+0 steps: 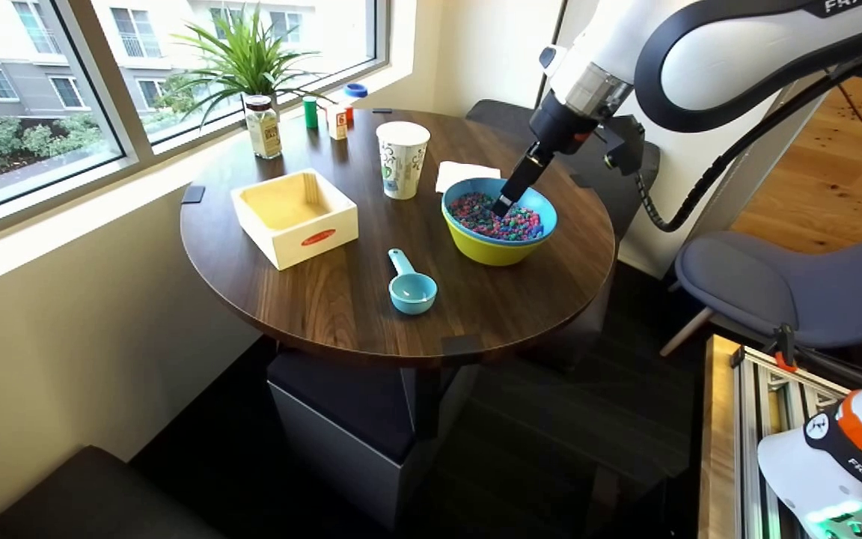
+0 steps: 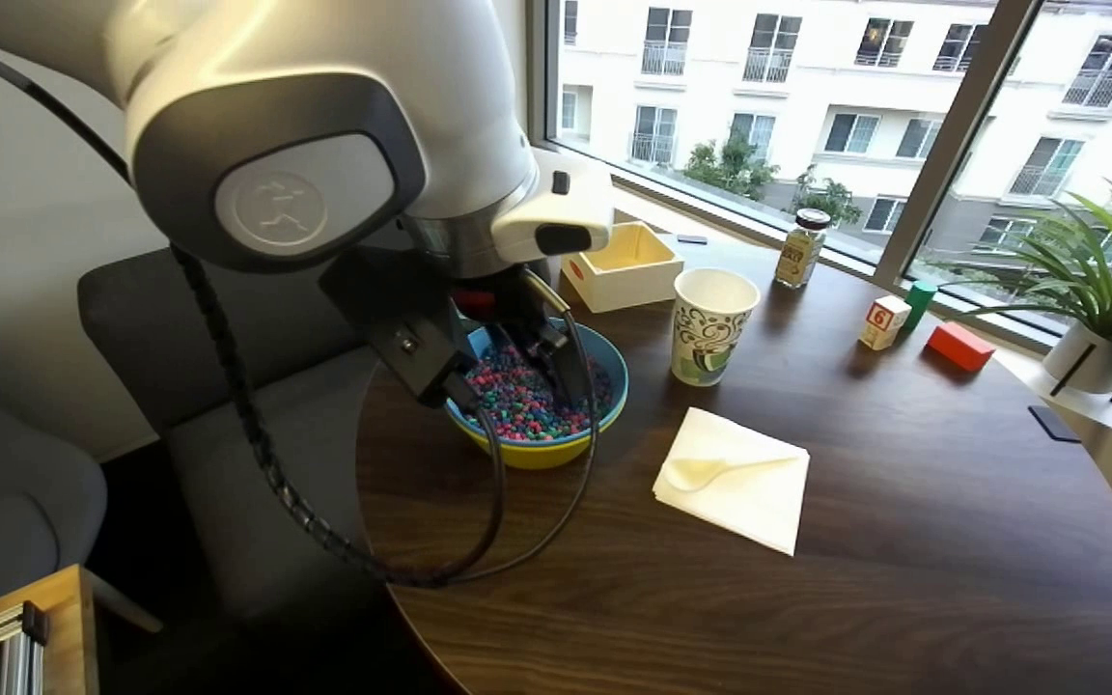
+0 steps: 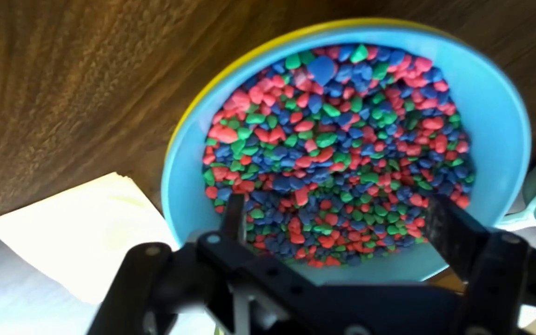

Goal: Get some content from the blue bowl, put it on the white spoon and then put it back in the blue bowl

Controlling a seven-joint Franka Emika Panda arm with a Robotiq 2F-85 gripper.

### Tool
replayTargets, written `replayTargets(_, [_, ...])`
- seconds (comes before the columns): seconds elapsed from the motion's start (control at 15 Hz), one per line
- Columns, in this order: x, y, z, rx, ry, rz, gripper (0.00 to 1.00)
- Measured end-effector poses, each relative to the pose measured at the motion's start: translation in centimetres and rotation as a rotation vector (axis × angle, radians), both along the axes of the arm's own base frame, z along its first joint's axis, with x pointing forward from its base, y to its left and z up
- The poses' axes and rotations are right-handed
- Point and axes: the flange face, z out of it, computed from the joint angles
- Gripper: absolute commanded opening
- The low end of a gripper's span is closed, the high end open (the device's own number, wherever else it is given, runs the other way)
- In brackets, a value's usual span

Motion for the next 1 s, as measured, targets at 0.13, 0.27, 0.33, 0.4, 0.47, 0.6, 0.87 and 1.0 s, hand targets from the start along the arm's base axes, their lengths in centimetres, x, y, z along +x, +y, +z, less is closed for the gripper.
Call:
replayTargets(0.13, [0.5,-0.1,-0.4,-0.007,-0.001,0.004,0.6])
replayTargets(0.27, [0.9,-0.1,-0.7,-0.011,-0.002,0.006,0.45])
replayTargets(0.33, [1.0,-0.1,-0.9,-0.012,-0.001,0.006,0.37])
replayTargets(0.4, [1.2,-0.1,-1.0,-0.013,0.001,0.006,0.3])
replayTargets(0.47, [1.3,-0.2,-1.1,-0.013,0.002,0.007,0.23])
replayTargets(0.6, [1.5,-0.2,-1.3,-0.014,0.005,0.007,0.08])
replayTargets(0.87, [1.8,-0.3,-1.7,-0.016,0.012,0.006,0.51])
replayTargets(1.0, [1.9,-0.3,-1.9,-0.016,0.014,0.009,0.37])
